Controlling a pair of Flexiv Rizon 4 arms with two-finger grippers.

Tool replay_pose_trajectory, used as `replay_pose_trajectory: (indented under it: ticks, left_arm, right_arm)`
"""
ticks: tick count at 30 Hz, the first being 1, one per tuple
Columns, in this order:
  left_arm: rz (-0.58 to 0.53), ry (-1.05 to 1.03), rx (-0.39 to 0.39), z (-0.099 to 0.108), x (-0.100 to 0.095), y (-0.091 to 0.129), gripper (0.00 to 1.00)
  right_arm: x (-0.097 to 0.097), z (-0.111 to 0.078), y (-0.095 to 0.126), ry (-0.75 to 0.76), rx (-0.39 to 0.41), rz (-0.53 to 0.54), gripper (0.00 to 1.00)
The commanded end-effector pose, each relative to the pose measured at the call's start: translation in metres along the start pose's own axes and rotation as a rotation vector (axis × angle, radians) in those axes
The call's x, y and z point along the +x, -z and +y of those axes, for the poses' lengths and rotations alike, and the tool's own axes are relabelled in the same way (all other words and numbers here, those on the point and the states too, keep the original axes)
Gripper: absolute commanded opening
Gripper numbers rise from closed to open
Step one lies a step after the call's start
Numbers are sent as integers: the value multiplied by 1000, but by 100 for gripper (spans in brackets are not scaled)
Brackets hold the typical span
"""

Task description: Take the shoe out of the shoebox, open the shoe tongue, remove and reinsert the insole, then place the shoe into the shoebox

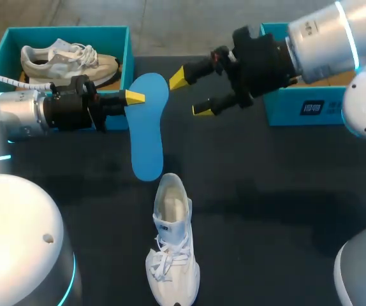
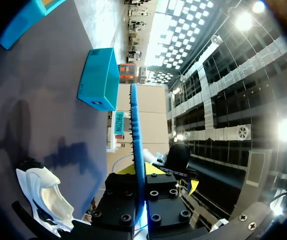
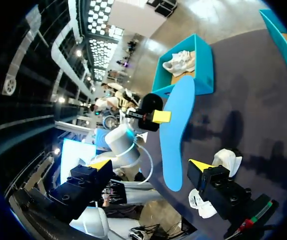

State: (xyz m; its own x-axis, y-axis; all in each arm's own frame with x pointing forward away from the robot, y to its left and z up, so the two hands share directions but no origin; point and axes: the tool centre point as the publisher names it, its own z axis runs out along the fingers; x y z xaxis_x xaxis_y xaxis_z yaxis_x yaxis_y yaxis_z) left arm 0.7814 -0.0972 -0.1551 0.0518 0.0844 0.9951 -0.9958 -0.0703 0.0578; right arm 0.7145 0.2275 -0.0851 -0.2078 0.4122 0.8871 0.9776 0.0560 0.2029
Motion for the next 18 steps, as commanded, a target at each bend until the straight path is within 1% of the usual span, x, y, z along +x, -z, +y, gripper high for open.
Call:
replay_pose_trajectory:
  ticks: [1, 11, 18]
  left_arm:
    - [-3, 0, 1, 1, 0, 0, 0]
    - [-3, 0, 1, 1, 0, 0, 0]
    - [-3, 0, 1, 1, 0, 0, 0]
  right_arm:
    - [-7, 0, -6, 1, -6, 378, 100]
    - [-17, -2, -5, -8, -5, 410, 100]
    - [-20, -3, -2, -14, 0, 393, 100]
